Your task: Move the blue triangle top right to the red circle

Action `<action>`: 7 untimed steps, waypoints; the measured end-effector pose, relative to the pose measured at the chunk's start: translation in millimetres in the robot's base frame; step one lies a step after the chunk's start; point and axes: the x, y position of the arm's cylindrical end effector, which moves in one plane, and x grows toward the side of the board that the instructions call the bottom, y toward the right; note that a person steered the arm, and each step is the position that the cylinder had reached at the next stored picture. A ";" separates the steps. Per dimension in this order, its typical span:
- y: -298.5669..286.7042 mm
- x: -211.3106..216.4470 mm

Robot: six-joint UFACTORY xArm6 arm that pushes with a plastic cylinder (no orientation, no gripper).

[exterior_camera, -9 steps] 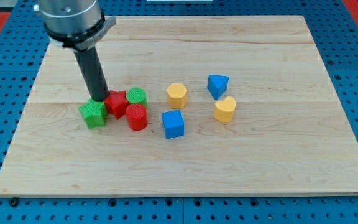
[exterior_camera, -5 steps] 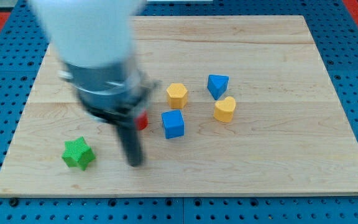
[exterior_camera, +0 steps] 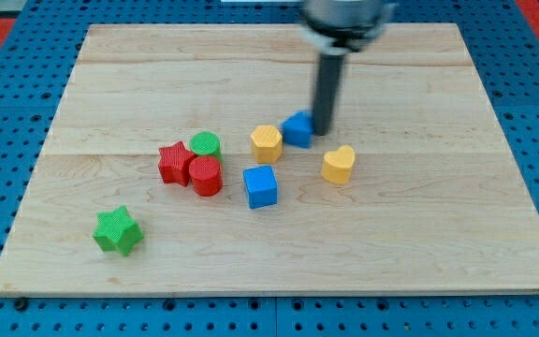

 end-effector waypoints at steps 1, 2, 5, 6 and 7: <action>-90.5 41.4; -135.1 49.6; -64.3 -50.7; -104.5 11.7; -141.4 65.0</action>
